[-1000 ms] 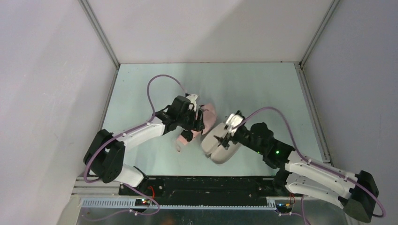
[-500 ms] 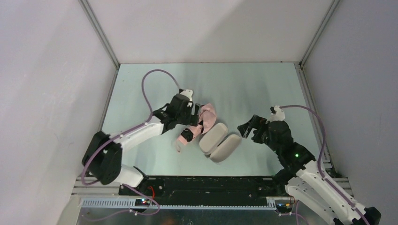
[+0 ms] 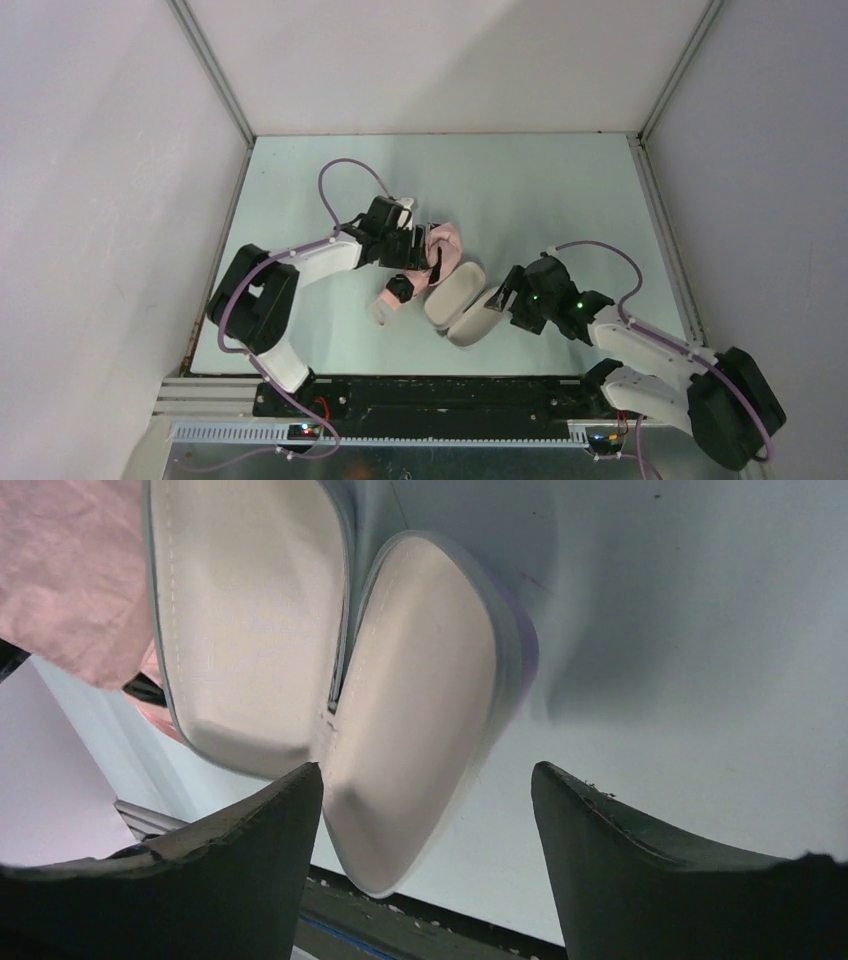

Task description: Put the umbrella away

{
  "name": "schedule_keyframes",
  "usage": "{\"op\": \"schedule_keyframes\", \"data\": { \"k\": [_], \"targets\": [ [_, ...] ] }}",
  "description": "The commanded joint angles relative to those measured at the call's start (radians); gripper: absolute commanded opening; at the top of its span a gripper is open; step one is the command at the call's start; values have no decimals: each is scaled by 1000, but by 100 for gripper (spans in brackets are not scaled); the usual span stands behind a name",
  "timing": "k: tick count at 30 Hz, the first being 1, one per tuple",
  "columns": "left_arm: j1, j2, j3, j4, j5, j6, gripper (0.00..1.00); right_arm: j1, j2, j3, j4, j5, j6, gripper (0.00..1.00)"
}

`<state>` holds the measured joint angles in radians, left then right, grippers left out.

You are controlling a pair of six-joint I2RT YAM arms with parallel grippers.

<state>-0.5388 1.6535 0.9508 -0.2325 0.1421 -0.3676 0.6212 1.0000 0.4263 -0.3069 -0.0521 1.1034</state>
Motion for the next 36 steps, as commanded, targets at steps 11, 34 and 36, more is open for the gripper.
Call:
{"op": "schedule_keyframes", "data": {
  "k": [11, 34, 36],
  "targets": [
    [23, 30, -18, 68, 134, -37, 1, 19, 235, 13, 319, -66, 90, 22],
    [-131, -378, -71, 55, 127, -216, 0, -49, 85, 118, 11, 26, -21, 0],
    [-143, -342, -93, 96, 145, -265, 0, -48, 94, 118, 15, 22, -5, 0]
  ]
}}
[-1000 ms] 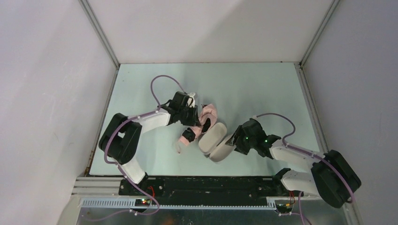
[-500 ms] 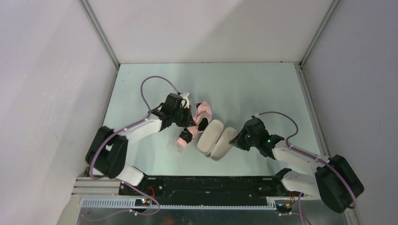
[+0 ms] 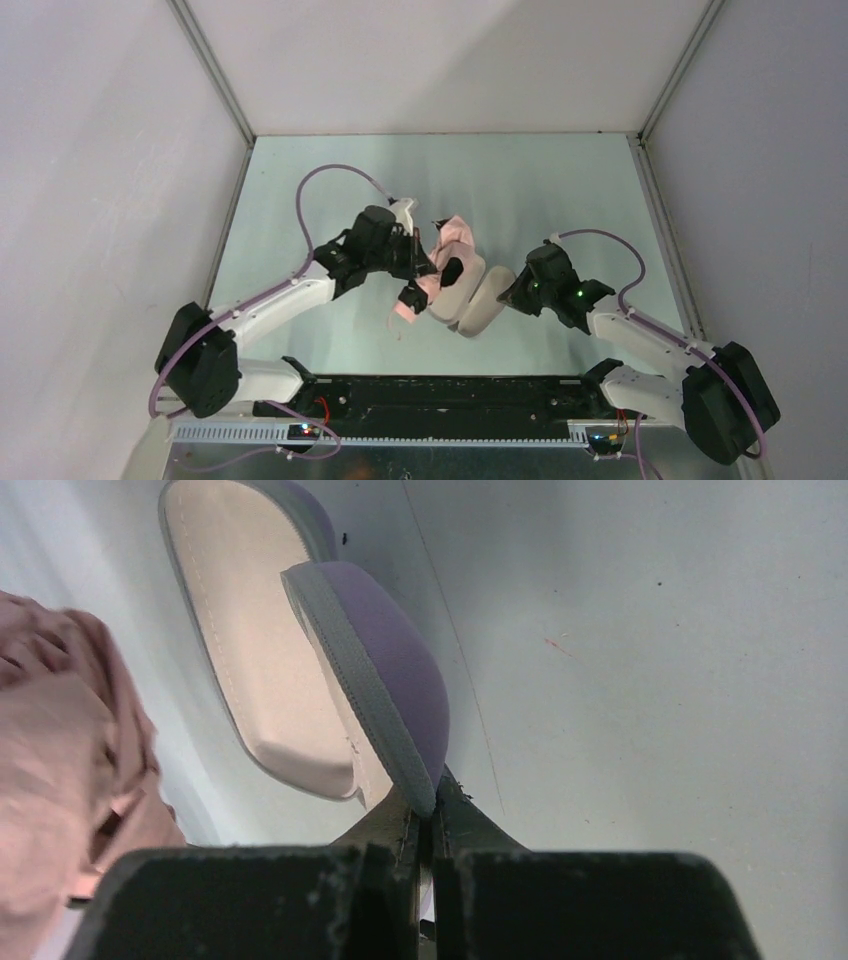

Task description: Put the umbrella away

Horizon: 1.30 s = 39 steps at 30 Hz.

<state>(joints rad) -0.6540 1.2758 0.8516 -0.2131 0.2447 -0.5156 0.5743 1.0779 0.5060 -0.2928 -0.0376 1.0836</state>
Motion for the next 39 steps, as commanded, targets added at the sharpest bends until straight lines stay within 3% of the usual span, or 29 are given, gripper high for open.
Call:
{"op": "schedule_keyframes", "data": {
  "k": [1, 6, 15, 24, 29, 35, 38, 39],
  "targets": [
    [-31, 52, -6, 92, 48, -152, 0, -1, 20, 38, 1, 6, 20, 0],
    [-30, 122, -76, 203, 63, -239, 0, 16, 26, 38, 1, 7, 59, 0],
    [-37, 321, -49, 349, 100, -277, 0, 25, 42, 39, 24, -38, 93, 0],
    [-61, 390, 3, 352, 16, -192, 0, 10, 86, 38, 92, -166, 88, 0],
    [-81, 439, 60, 264, -45, -124, 0, -11, 89, 40, 83, -203, 79, 0],
    [-100, 452, 45, 222, -87, -103, 0, -44, 61, 40, 69, -225, 53, 10],
    [-101, 462, 50, 173, -87, -69, 0, -58, 46, 40, 83, -244, 31, 7],
    [-102, 470, 51, 170, -74, -62, 0, -62, 44, 40, 96, -251, 28, 0]
  ]
}}
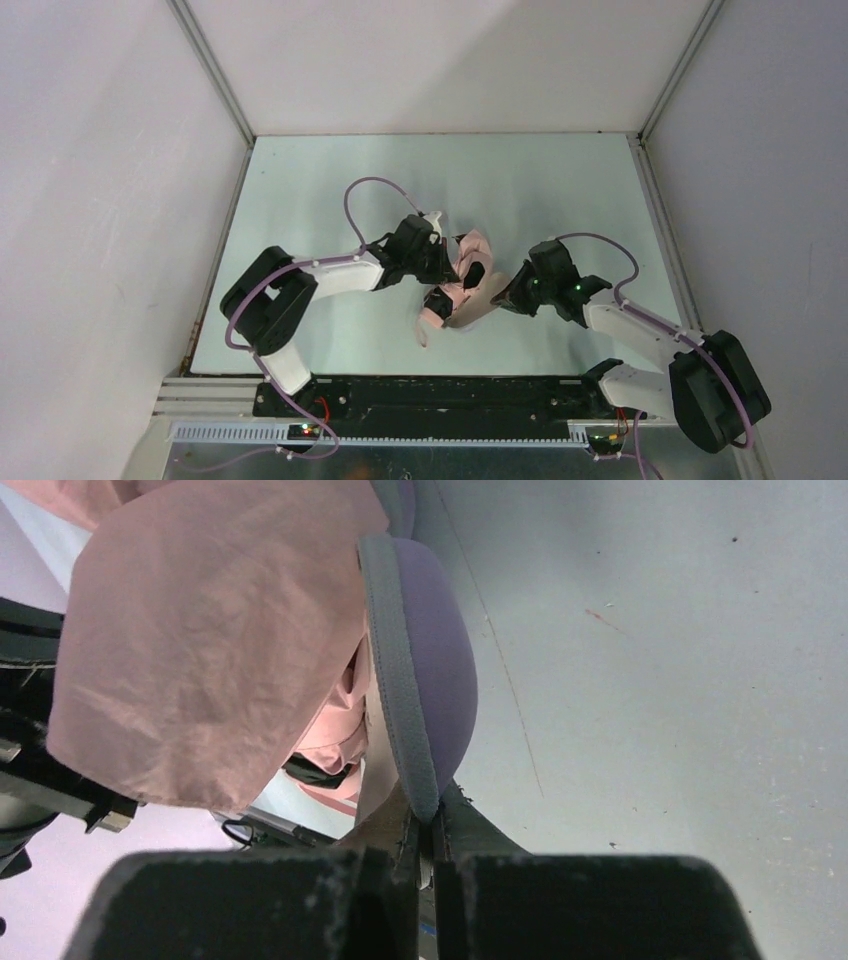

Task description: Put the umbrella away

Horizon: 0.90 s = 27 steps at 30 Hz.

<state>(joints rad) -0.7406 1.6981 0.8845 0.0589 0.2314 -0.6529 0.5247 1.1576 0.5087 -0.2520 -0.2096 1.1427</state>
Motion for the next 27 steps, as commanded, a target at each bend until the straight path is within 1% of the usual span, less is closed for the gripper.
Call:
{"op": "schedule_keyframes", "data": {
  "k": [1, 5, 8, 9, 12, 15, 16, 17, 18, 19, 20, 22, 24, 25, 26, 27],
  "targets": [
    [-14, 53, 19, -105, -50, 87, 0, -16, -37, 39, 59, -89, -31, 0],
    [-27, 61, 13, -102, 7, 116, 0, -21, -33, 70, 66, -94, -28, 0],
    [-40, 84, 5, -70, 90, 128, 0, -22, -16, 100, 114, -98, -12, 0],
    [-41, 98, 5, -39, 124, 128, 0, -22, 3, 108, 128, -102, -11, 0],
    [-52, 121, -3, 1, 169, 127, 0, -23, 61, 177, 158, -108, -24, 0],
    [-56, 119, -16, 34, 214, 120, 0, -23, 166, 242, 178, -128, -52, 0],
    [-56, 119, -16, 39, 224, 121, 0, -23, 189, 273, 184, -157, -57, 2],
    [-57, 119, -16, 39, 225, 124, 0, -24, 238, 303, 203, -198, -76, 6],
    [-57, 117, -15, 35, 226, 126, 0, -26, 284, 316, 215, -218, -85, 15],
    [-57, 118, -14, 31, 226, 133, 0, -27, 304, 334, 233, -244, -93, 20],
    [-57, 120, -7, 23, 225, 138, 0, -27, 340, 337, 256, -252, -94, 32],
    [-57, 120, 4, 8, 228, 146, 0, -30, 389, 344, 304, -274, -89, 40],
    [-57, 110, 13, -8, 221, 153, 2, -31, 436, 358, 320, -294, -88, 43],
    [-56, 97, 18, -21, 215, 158, 4, -32, 450, 367, 315, -303, -92, 44],
    [-56, 88, 20, -30, 196, 166, 11, -32, 472, 372, 314, -308, -94, 47],
    [-54, 64, 23, -46, 185, 172, 20, -32, 480, 377, 314, -312, -95, 48]
  ]
}}
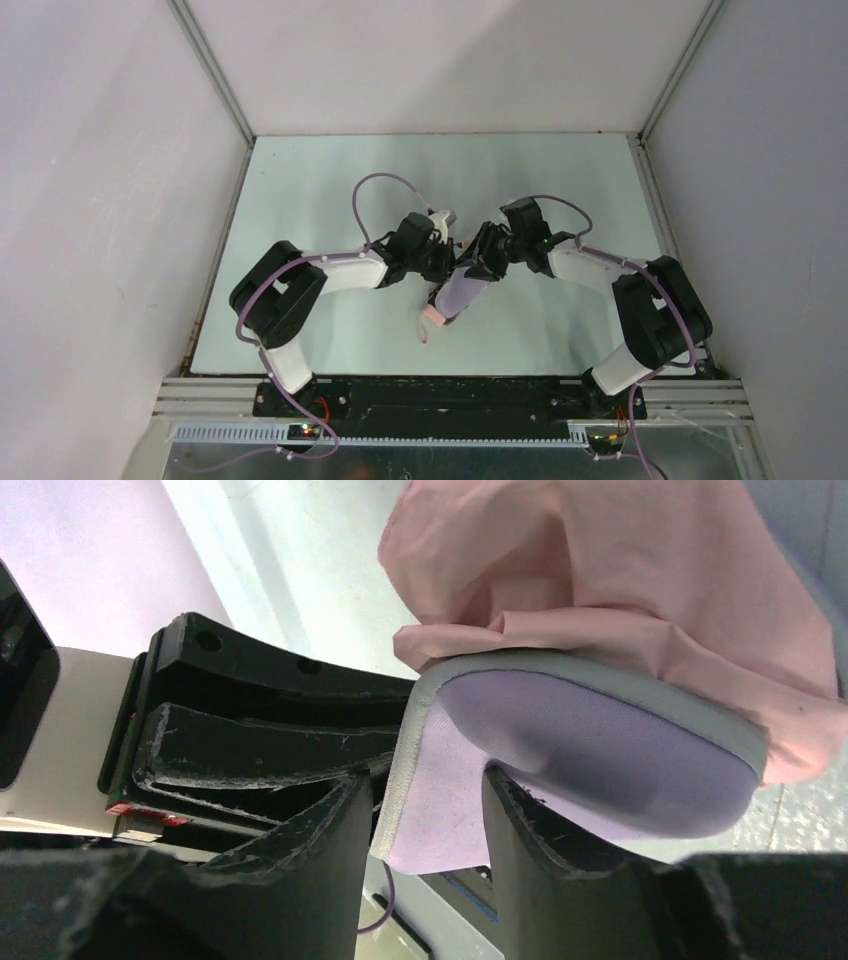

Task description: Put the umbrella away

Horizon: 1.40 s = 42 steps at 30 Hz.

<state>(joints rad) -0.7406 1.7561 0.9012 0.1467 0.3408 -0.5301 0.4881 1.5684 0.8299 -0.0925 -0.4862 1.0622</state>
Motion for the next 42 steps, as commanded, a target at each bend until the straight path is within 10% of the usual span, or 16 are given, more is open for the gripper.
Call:
{"op": "schedule_keyframes", "data": {
  "k": [1, 8, 23, 34, 42],
  "targets": [
    [-53, -7, 8, -137, 50, 62, 24, 3, 82, 57, 150, -36, -17, 49],
    [-45, -181, -3, -224, -92, 93, 67, -18, 102, 58, 108, -32, -34, 43],
    [66, -422, -198, -48, 9, -44, 99, -21, 125, 88, 70, -42, -34, 45],
    [71, -198, -167, -173, -70, -57, 100, 8, 148, 143, 28, -37, -45, 49],
    [100, -97, -188, -84, -13, -72, 53, -28, -10, 94, -14, 7, -101, 61]
  ]
}}
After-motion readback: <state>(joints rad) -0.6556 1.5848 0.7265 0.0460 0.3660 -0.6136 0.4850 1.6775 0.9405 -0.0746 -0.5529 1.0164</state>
